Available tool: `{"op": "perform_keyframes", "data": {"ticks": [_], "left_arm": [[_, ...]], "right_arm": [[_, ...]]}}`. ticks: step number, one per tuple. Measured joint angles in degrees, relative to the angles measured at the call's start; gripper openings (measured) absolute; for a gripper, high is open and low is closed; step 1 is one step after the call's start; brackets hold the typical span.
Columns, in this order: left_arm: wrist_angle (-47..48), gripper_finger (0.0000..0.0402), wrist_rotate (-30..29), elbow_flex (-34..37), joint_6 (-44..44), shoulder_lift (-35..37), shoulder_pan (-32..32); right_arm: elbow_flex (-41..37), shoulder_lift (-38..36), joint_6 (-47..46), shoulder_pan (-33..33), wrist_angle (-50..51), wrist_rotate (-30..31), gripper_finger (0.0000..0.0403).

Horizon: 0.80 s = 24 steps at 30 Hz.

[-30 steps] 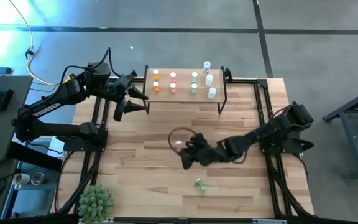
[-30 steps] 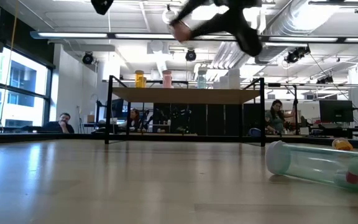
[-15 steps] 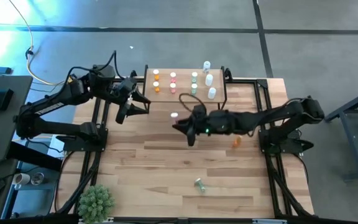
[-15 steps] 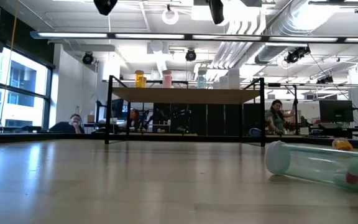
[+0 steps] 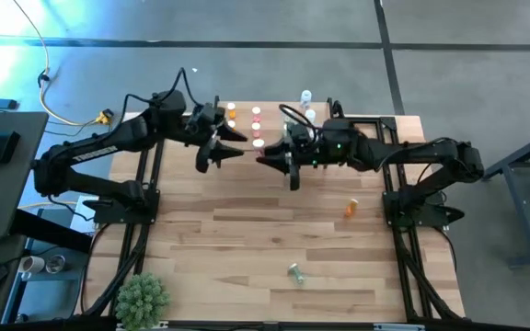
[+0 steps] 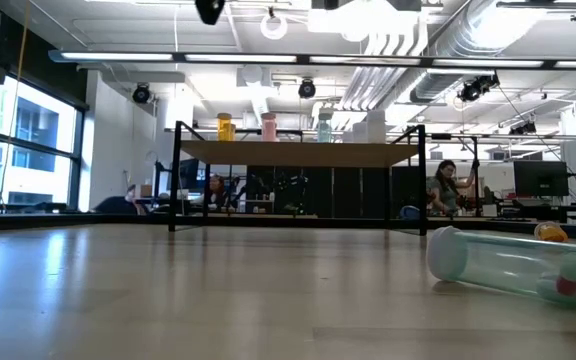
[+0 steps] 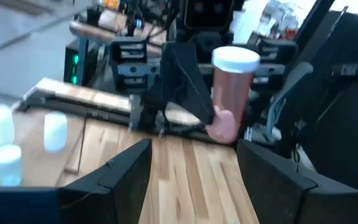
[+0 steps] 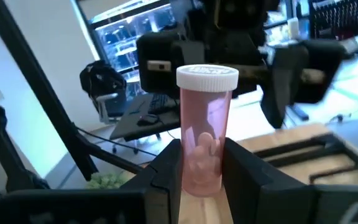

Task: Pick and place medicine bottles onto shelf by color
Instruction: Put the pink pill bottle on the shelf aligned with the pink pill bottle

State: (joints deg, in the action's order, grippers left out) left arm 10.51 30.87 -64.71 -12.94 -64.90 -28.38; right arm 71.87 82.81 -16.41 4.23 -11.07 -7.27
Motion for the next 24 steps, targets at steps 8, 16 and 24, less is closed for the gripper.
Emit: {"op": "perform_keyframes", "data": {"ticks": [8, 16, 24], "left_arm": [[-12.61, 0.0227, 0.00, -0.02, -2.50, -5.39, -0.01], [-21.15, 0.0227, -3.05, -0.02, -5.06, -8.87, 0.08], [-21.74, 0.0227, -8.69, -0.02, -4.95, -10.75, 0.60]], "right_arm": [[6.60, 0.00, 6.82, 5.10, 13.13, -6.39, 0.0079], [9.54, 0.00, 7.92, 9.24, 19.39, -9.86, 0.0079], [9.56, 0.02, 7.66, 11.16, 19.81, -10.67, 0.0079]]}}
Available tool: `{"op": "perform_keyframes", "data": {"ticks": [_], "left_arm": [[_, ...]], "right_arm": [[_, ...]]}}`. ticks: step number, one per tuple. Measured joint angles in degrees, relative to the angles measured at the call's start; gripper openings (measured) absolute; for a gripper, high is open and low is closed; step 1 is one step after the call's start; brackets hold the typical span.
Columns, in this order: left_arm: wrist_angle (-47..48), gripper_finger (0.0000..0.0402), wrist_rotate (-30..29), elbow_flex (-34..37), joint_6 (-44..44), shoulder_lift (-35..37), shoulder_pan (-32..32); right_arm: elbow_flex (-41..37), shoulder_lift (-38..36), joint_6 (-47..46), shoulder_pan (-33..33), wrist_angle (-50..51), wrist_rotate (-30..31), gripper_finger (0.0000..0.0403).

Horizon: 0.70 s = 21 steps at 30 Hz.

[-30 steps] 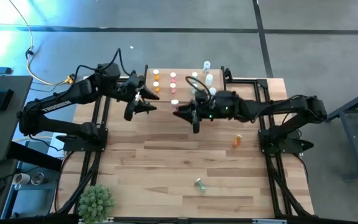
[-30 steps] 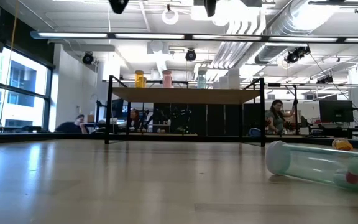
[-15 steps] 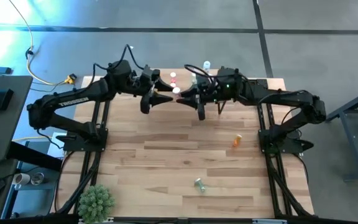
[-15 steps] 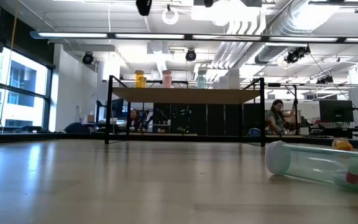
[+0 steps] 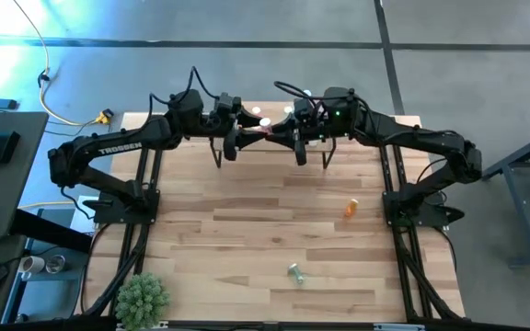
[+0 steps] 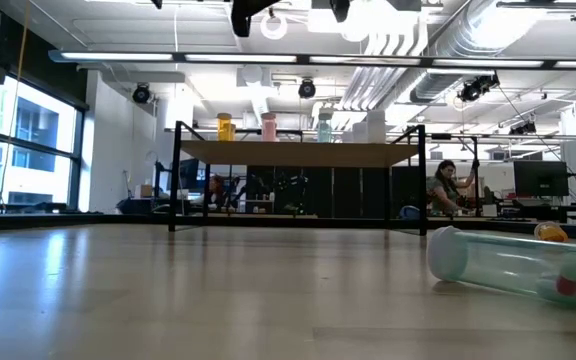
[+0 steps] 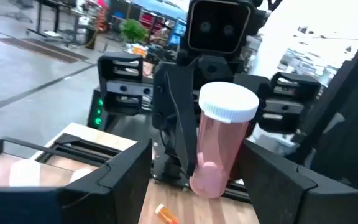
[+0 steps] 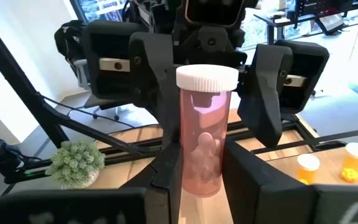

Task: Pick and place medicine bottles onto shelf by color
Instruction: Put the pink pill bottle on the shelf aligned with the pink pill bottle

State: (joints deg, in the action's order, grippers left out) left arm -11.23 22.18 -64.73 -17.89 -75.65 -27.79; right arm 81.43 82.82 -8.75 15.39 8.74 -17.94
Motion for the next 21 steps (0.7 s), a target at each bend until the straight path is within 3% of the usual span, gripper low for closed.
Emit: {"op": "perform_keyframes", "data": {"ticks": [10, 21], "left_arm": [[-2.23, 0.0222, -4.29, -0.02, 0.73, -0.84, 2.15], [-2.82, 0.0135, -4.86, -0.02, 1.57, -0.86, 2.79]], "right_arm": [[0.00, 0.01, 0.26, 0.36, 0.32, -0.04, 0.0079], [0.00, 0.01, 1.29, 0.36, 0.48, 0.26, 0.0079]]}}
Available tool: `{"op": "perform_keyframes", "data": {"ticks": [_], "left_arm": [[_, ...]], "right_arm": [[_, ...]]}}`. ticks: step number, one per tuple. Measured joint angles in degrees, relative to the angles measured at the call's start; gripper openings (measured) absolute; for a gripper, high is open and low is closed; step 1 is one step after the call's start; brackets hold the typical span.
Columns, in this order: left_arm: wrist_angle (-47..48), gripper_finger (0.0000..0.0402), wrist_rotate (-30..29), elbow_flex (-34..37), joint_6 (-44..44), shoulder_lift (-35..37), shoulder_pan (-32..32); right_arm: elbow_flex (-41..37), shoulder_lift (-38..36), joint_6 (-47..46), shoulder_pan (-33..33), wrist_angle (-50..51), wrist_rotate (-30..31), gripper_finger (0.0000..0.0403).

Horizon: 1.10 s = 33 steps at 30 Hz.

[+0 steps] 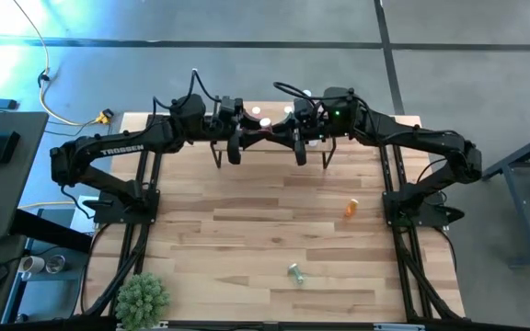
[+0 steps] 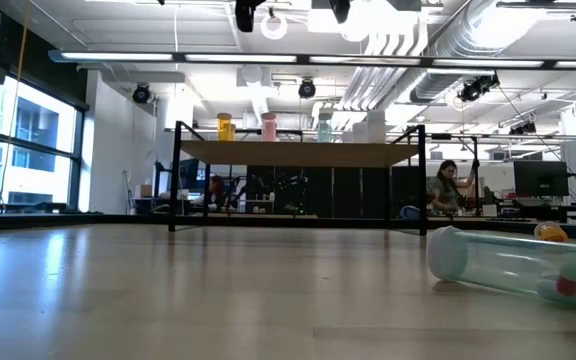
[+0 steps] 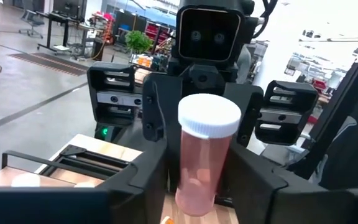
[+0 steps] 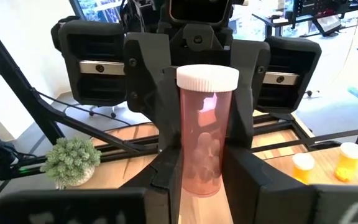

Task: Pick and place medicine bottles onto shelf by color
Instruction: Put the pink pill bottle on the shelf aligned with the pink pill bottle

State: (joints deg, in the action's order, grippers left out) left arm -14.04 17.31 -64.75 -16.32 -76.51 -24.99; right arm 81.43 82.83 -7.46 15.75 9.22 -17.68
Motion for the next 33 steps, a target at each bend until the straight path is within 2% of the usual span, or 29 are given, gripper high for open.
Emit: {"op": "perform_keyframes", "data": {"ticks": [8, 20, 33], "left_arm": [[0.09, 0.0099, -0.20, 0.00, 0.39, 0.00, 0.37], [3.04, 0.0095, -2.53, 0.00, 1.46, 0.00, 1.62], [7.56, 0.0095, -8.74, 0.00, 4.53, 0.03, 3.88]], "right_arm": [[0.00, 0.02, -0.22, 0.00, 0.84, 0.04, 0.0078], [-0.07, 0.07, 0.00, 0.00, 3.50, -0.23, 0.0083], [-0.07, 0.07, 0.35, 0.02, 8.23, 0.97, 0.0203]]}}
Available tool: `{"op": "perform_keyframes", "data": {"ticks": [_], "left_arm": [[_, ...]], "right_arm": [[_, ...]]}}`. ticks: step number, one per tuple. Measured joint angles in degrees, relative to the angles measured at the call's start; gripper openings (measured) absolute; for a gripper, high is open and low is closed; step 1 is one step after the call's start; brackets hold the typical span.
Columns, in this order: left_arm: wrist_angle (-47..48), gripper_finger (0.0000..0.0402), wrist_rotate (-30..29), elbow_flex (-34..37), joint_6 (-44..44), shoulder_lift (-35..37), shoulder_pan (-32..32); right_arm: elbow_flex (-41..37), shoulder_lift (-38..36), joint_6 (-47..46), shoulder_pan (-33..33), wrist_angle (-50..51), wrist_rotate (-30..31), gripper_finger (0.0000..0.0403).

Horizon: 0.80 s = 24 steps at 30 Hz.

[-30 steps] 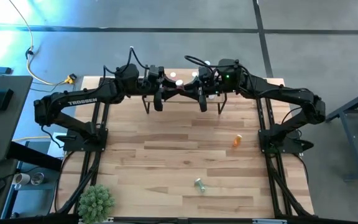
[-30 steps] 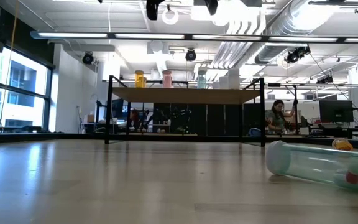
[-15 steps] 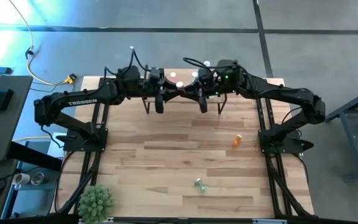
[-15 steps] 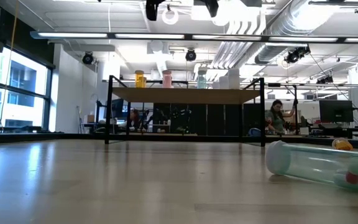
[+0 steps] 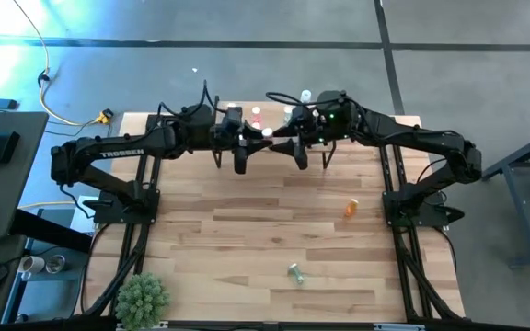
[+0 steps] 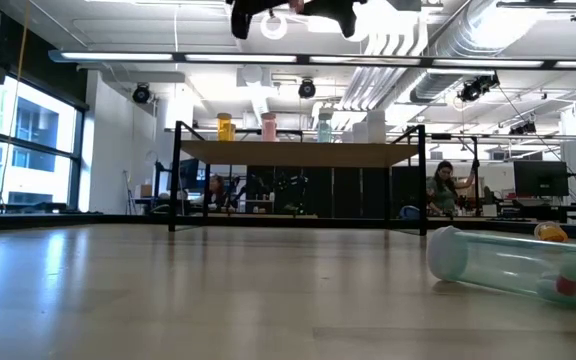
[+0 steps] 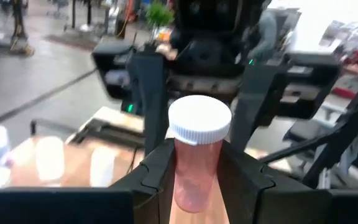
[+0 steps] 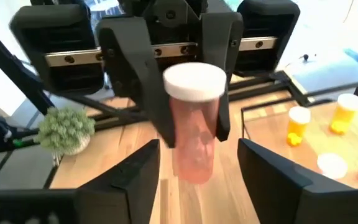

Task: Pick and place medicine bottles onto shelf by color
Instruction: Put the pink pill bottle on the shelf aligned with the pink pill bottle

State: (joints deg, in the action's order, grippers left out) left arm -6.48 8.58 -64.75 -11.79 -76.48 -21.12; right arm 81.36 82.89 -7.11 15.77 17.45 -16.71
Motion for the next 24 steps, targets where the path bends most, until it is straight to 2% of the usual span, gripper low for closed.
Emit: {"op": "perform_keyframes", "data": {"ticks": [4, 10, 15, 21, 24], "left_arm": [[5.64, 0.0095, -2.94, 0.07, 1.82, 1.55, 0.44], [14.62, 0.0095, -10.19, 0.07, 4.09, 5.47, 2.30], [22.32, 0.0095, -17.05, 0.07, 4.53, 8.51, 5.39], [23.30, 0.0095, -20.29, 0.61, 4.47, 11.44, 9.97], [22.97, 0.0095, -23.72, 3.17, 3.21, 12.74, 11.63]], "right_arm": [[0.00, 0.00, 1.83, 0.00, 3.01, 0.06, 0.0218], [0.05, -0.01, 5.45, 0.08, 4.21, 3.64, 0.0220], [3.11, -0.09, 9.42, 1.30, 4.51, 4.66, 0.0220], [8.49, 0.20, 10.61, 3.80, 3.98, 4.66, 0.0220], [10.75, 0.95, 11.19, 4.77, 3.89, 4.66, 0.0220]]}}
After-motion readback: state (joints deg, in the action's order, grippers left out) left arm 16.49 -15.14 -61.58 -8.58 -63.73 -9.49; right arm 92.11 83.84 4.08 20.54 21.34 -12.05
